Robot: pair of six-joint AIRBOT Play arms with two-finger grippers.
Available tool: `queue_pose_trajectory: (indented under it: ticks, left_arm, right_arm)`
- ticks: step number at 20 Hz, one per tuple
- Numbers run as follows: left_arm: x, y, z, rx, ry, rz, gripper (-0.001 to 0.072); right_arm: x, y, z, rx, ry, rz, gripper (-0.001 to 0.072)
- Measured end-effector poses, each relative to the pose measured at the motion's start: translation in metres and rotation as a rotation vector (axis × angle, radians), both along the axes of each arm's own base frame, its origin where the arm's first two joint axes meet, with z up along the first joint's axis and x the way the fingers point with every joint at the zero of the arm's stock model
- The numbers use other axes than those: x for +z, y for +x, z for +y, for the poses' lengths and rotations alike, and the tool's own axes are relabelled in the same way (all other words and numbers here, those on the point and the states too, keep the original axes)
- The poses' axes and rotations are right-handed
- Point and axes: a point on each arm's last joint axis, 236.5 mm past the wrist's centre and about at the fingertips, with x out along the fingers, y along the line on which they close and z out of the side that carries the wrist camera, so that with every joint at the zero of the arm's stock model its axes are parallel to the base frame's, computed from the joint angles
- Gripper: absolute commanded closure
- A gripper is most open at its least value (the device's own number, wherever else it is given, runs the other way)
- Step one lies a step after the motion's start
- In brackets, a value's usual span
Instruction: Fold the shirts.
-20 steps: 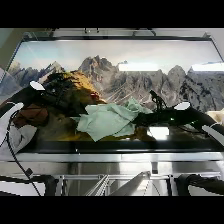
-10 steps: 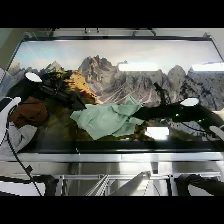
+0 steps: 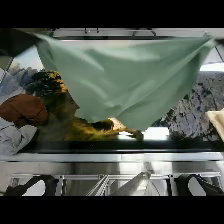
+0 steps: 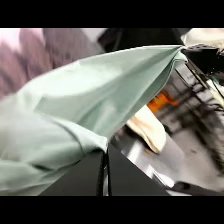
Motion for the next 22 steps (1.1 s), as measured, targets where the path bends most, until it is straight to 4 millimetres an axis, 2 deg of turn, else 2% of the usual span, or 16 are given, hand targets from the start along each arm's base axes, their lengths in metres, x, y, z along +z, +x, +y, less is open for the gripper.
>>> queue_pose_trajectory:
  ticks: [1,3,5,8,10,12,14,15,17,18,20,22]
  left_arm:
    - [0.034,-0.020,-0.001,0.029,0.007,-0.107,0.0684]
    - [0.084,-0.061,-0.003,0.082,0.040,-0.288,0.0684]
    - [0.116,-0.094,-0.003,0.166,0.110,-0.429,0.0683]
    - [0.133,-0.111,0.009,0.335,0.252,-0.529,0.0683]
    - [0.136,-0.106,0.020,0.406,0.306,-0.542,0.0683]
    - [0.133,-0.089,0.033,0.430,0.325,-0.516,0.0683]
    - [0.119,-0.060,0.044,0.405,0.322,-0.450,0.0684]
    - [0.105,-0.040,0.049,0.377,0.327,-0.405,0.0684]
    - [0.059,0.009,0.055,0.313,0.366,-0.283,0.0683]
    - [0.031,0.033,0.057,0.286,0.395,-0.217,0.0683]
    - [-0.040,0.084,0.060,0.243,0.490,-0.071,0.0683]
    - [-0.122,0.128,0.070,0.218,0.604,0.082,0.0685]
  right_arm:
    - [0.032,-0.013,0.000,-0.019,-0.028,-0.089,0.0698]
    - [0.080,-0.034,0.003,-0.054,-0.079,-0.229,0.0698]
    - [0.120,-0.053,0.008,-0.086,-0.123,-0.352,0.0698]
    - [0.154,-0.070,0.012,-0.121,-0.154,-0.459,0.0698]
    - [0.158,-0.066,0.009,-0.128,-0.156,-0.468,0.0698]
    - [0.152,-0.052,0.002,-0.122,-0.141,-0.439,0.0698]
    - [0.129,-0.026,-0.003,-0.080,-0.105,-0.360,0.0698]
    - [0.110,-0.008,-0.004,-0.053,-0.084,-0.300,0.0698]
    - [0.059,0.033,-0.005,-0.008,-0.057,-0.157,0.0698]
    - [0.029,0.054,-0.004,0.007,-0.048,-0.082,0.0698]
    - [-0.040,0.097,-0.005,0.005,-0.052,0.075,0.0698]
    - [-0.110,0.139,-0.015,-0.048,-0.050,0.225,0.0698]
